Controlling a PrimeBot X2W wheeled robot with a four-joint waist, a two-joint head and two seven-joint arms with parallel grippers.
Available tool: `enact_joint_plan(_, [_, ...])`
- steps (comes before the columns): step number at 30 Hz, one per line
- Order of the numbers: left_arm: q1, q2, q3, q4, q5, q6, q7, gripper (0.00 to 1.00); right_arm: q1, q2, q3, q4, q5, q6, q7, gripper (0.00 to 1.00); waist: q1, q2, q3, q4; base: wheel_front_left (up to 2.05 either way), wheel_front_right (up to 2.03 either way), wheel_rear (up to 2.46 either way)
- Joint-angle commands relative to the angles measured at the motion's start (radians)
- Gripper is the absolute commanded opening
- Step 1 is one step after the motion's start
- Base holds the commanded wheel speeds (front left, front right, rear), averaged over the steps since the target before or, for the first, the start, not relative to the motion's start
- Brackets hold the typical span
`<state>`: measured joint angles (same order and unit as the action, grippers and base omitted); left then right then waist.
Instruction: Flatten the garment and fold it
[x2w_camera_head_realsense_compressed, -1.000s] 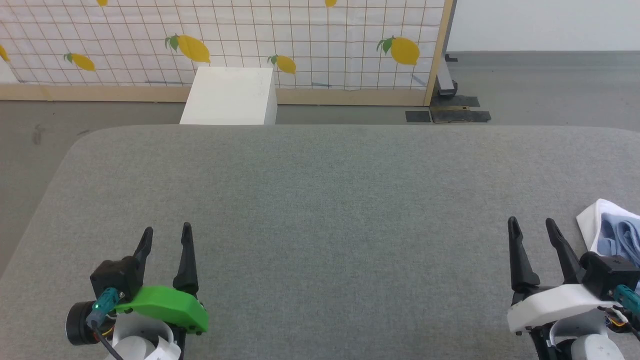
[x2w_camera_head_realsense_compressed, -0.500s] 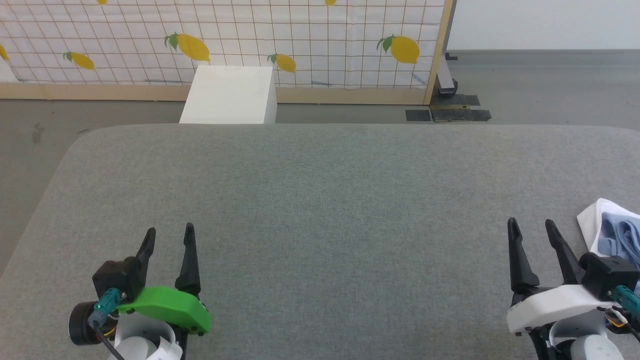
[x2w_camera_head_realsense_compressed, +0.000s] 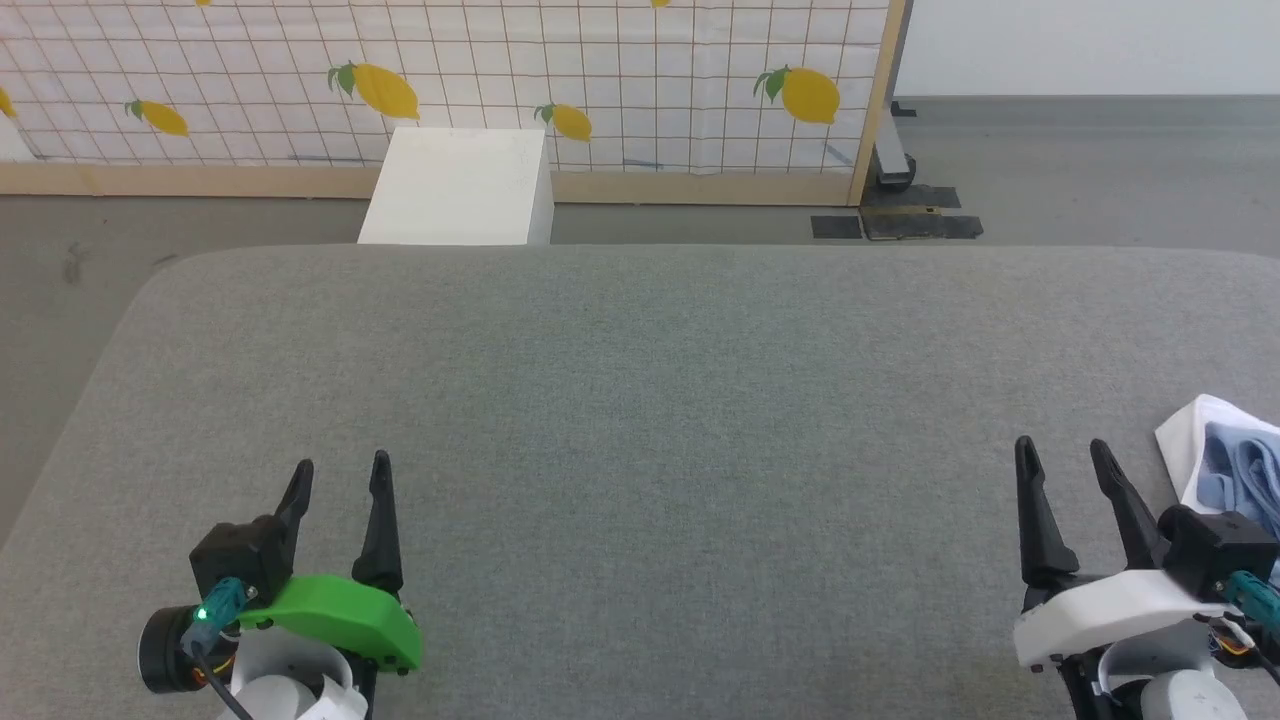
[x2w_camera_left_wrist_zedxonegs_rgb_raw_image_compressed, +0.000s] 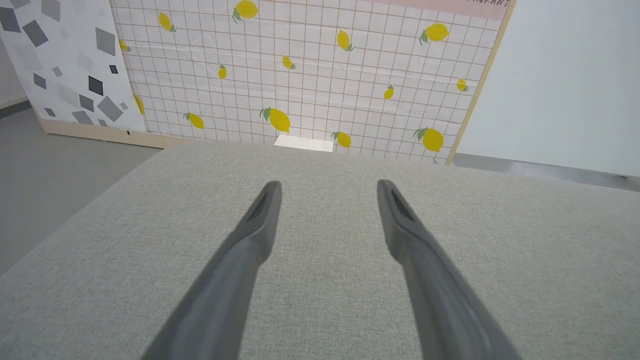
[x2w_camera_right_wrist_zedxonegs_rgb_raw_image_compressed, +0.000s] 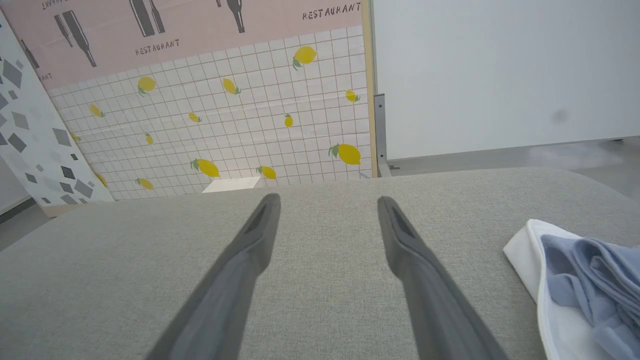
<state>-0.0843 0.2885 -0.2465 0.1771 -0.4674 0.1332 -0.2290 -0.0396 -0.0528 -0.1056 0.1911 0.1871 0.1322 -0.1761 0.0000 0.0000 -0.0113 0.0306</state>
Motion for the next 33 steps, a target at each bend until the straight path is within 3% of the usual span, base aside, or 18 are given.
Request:
enact_joint_plan(1, [-0.006, 0.008, -0.002, 0.001, 0.001, 0.003, 0.002, 1.00, 0.005, 0.003, -0.001, 0.001, 0.003, -0.002, -0.003, 1.00, 0.0000, 0.0000, 0.000, 0.000, 0.00, 0.00, 0.00])
enact_joint_plan(13, [-0.011, 0.009, -0.006, 0.010, -0.009, 0.002, -0.002, 1.00, 0.001, 0.003, -0.003, -0.002, 0.001, -0.002, -0.001, 1.00, 0.0000, 0.0000, 0.005, 0.000, 0.00, 0.00, 0.00])
enact_joint_plan(14, [-0.011, 0.009, -0.006, 0.011, -0.011, 0.002, -0.001, 0.00, 0.001, 0.003, -0.003, -0.002, 0.001, -0.002, -0.001, 0.00, 0.0000, 0.0000, 0.005, 0.000, 0.00, 0.00, 0.00])
enact_joint_plan(33, [0.008, -0.026, 0.024, -0.013, 0.048, -0.015, 0.026, 0.00, 0.005, 0.000, 0.010, -0.022, -0.021, 0.000, 0.020, 0.00, 0.0001, 0.0000, 0.006, -0.004, 0.00, 0.00, 0.00])
